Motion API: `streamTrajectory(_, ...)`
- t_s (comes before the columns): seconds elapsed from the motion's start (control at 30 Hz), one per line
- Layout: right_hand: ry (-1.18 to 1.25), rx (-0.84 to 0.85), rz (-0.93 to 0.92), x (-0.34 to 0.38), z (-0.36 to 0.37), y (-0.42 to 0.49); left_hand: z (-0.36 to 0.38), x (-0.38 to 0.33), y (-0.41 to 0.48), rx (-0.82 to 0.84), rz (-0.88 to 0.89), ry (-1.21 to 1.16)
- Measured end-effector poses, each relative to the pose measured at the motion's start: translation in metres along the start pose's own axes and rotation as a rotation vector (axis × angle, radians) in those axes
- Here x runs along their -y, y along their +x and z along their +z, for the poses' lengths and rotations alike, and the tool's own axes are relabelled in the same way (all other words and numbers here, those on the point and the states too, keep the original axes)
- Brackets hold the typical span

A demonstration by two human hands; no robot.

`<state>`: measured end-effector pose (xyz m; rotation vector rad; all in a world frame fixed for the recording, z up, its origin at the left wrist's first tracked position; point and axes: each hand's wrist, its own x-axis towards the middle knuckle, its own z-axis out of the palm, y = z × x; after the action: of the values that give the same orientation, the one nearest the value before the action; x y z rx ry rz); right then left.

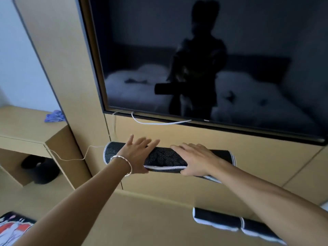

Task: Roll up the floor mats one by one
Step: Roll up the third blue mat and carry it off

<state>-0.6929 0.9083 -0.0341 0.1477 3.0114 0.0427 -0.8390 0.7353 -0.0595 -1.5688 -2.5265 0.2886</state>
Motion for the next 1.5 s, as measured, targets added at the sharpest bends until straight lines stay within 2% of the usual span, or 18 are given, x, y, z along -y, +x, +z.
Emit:
streamTrajectory(0.03, -0.004, 0.005, 0.003, -0.007, 0.007, -0.001, 0.005, -0.006, 0.007, 0.065, 0.006, -0.05)
streamTrajectory(0.17, 0.031, 0.049, 0.047, -0.038, 0.04, -0.001, 0.026, -0.03, 0.036, 0.137, 0.046, -0.135)
streamTrajectory(0.47, 0.351, 0.287, 0.314, -0.131, 0.158, 0.004, 0.117, -0.086, 0.097, 0.321, 0.068, -0.077)
streamTrajectory(0.7, 0.393, 0.488, 0.381, -0.179, 0.262, 0.029, 0.216, -0.137, 0.136, 0.456, 0.062, -0.155)
streamTrajectory(0.87, 0.386, 0.602, 0.332, -0.196, 0.347, 0.055, 0.304, -0.162, 0.14, 0.532, 0.054, -0.208)
streamTrajectory(1.1, 0.379, 0.582, 0.285, -0.18, 0.489, 0.085, 0.443, -0.17, 0.139, 0.62, 0.096, -0.22)
streamTrajectory(1.27, 0.403, 0.554, 0.331, -0.173, 0.586, 0.111, 0.544, -0.174, 0.149, 0.562, 0.18, -0.154)
streamTrajectory(1.5, 0.353, 0.429, 0.389, -0.156, 0.712, 0.149, 0.665, -0.197, 0.171, 0.582, 0.067, -0.1)
